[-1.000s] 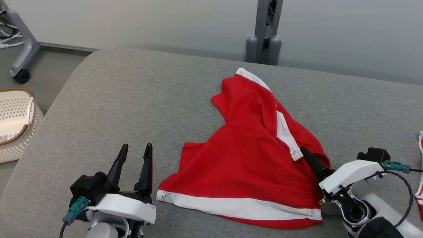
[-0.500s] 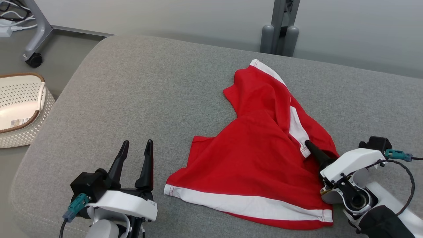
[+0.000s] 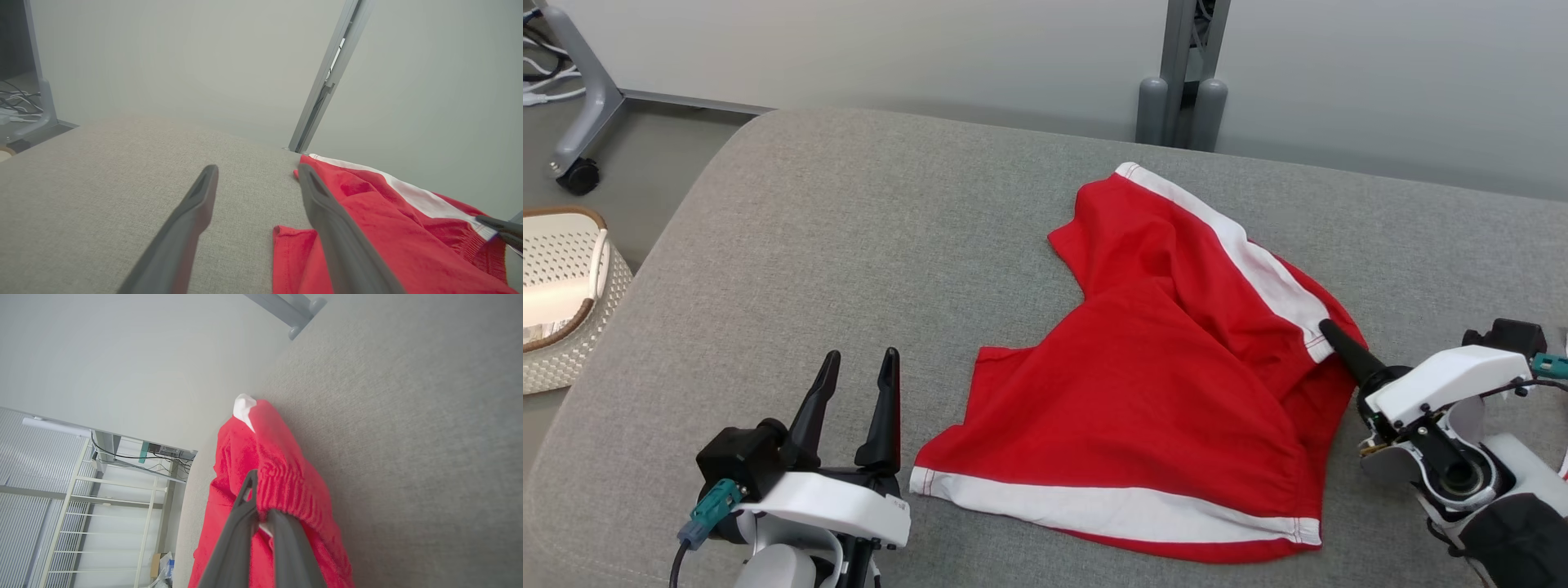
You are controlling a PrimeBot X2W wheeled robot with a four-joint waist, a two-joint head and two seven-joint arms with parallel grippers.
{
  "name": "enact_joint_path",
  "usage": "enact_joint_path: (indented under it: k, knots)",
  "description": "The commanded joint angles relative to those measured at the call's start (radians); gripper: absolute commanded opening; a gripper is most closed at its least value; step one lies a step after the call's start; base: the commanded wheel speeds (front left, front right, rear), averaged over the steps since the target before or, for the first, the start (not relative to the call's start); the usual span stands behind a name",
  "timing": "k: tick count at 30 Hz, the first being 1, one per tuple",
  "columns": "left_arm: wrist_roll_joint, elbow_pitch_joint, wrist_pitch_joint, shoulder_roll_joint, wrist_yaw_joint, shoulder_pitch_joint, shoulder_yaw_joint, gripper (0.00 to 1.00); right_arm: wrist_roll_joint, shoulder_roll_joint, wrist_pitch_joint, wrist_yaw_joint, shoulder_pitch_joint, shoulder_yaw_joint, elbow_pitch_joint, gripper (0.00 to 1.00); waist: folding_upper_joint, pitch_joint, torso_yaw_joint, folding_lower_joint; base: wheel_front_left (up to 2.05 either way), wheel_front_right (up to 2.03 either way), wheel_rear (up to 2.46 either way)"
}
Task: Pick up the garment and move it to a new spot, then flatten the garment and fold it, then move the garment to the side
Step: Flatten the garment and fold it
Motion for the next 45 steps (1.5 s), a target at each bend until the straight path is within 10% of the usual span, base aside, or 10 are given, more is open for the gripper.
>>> enact_joint_path:
  k: [1, 18, 19, 20, 31, 45]
  knots:
    - [-0.004, 0.002, -0.004, 0.004, 0.003, -0.005, 0.002, 1.00, 0.007, -0.011, 0.006, 0.001, 0.009, -0.007, -0.003, 0.00, 0.0000, -0.002, -0.003, 0.0000, 0.00, 0.00, 0.00]
    - [0.007, 0.016, -0.004, 0.004, -0.011, -0.001, -0.006, 1.00, 0.047, -0.080, 0.160, 0.001, -0.079, -0.089, 0.134, 0.03, 0.0000, -0.012, -0.017, 0.0000, 0.00, 0.00, 0.00]
    - [0.008, 0.017, -0.004, 0.004, -0.011, -0.004, -0.007, 1.00, 0.040, -0.079, 0.152, 0.001, -0.088, -0.090, 0.150, 0.36, 0.0000, -0.010, -0.015, 0.0000, 0.00, 0.00, 0.00]
    - [0.009, 0.018, -0.004, 0.004, -0.013, -0.006, -0.008, 1.00, 0.050, -0.073, 0.160, 0.001, -0.094, -0.093, 0.178, 1.00, 0.0000, -0.009, -0.013, 0.0000, 0.00, 0.00, 0.00]
    - [0.009, 0.028, -0.004, 0.004, -0.006, 0.017, 0.001, 1.00, 0.011, -0.059, 0.244, 0.001, -0.115, -0.053, 0.314, 1.00, 0.0000, -0.061, -0.041, 0.0000, 0.00, 0.00, 0.00]
    - [-0.009, 0.015, -0.004, 0.004, 0.004, 0.035, 0.011, 1.00, -0.052, -0.091, 0.141, 0.001, 0.074, -0.032, -0.030, 1.00, 0.0000, -0.115, -0.114, 0.0000, 0.00, 0.00, 0.00]
